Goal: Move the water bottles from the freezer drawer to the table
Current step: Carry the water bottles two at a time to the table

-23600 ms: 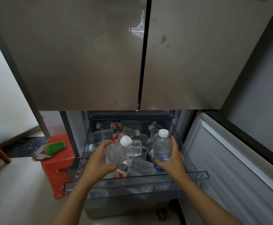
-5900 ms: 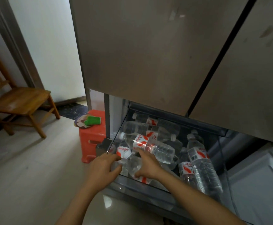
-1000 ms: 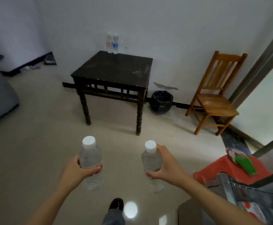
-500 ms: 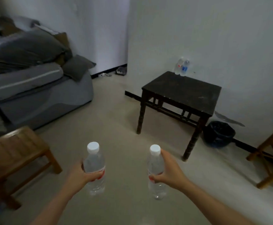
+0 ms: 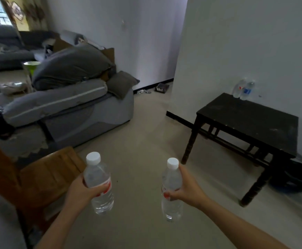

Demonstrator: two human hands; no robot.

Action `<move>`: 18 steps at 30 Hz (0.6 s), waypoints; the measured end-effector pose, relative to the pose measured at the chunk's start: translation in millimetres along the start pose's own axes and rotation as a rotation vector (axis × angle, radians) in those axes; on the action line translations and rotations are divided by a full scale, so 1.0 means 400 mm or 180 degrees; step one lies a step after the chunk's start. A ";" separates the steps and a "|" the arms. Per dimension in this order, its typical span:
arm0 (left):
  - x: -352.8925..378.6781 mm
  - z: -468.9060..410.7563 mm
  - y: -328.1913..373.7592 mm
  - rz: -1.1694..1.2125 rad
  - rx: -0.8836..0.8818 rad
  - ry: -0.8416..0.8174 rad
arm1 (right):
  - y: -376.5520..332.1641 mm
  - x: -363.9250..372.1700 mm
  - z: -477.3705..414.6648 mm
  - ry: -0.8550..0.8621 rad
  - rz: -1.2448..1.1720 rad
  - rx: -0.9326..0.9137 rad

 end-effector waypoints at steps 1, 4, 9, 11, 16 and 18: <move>-0.007 -0.019 0.006 -0.0055 0.0030 0.0070 | -0.005 0.007 -0.026 -0.0010 -0.0006 0.0012; -0.004 -0.088 0.020 -0.0103 0.0079 0.0022 | -0.018 0.017 -0.108 -0.0024 -0.0031 -0.0009; 0.004 -0.243 0.053 -0.0019 0.0012 0.0045 | -0.023 0.001 -0.289 0.0130 0.0022 -0.0166; 0.006 -0.314 0.073 0.0062 -0.0015 0.0051 | -0.037 -0.004 -0.372 0.0151 0.0093 -0.0260; -0.024 -0.495 0.139 0.0058 -0.0022 0.0343 | -0.087 -0.003 -0.611 0.0041 -0.0029 -0.0414; -0.044 -0.553 0.152 0.0052 -0.0034 0.0473 | -0.108 0.000 -0.695 0.0020 -0.0103 -0.0489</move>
Point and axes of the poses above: each hand's wrist, its own z-axis away from the middle knuckle, its own x-axis out of the palm, y = z × x, the point moved 10 cm from there along -z, towards the middle knuckle, and after that the axes turned 4 degrees about -z, right-handed, at the moved point
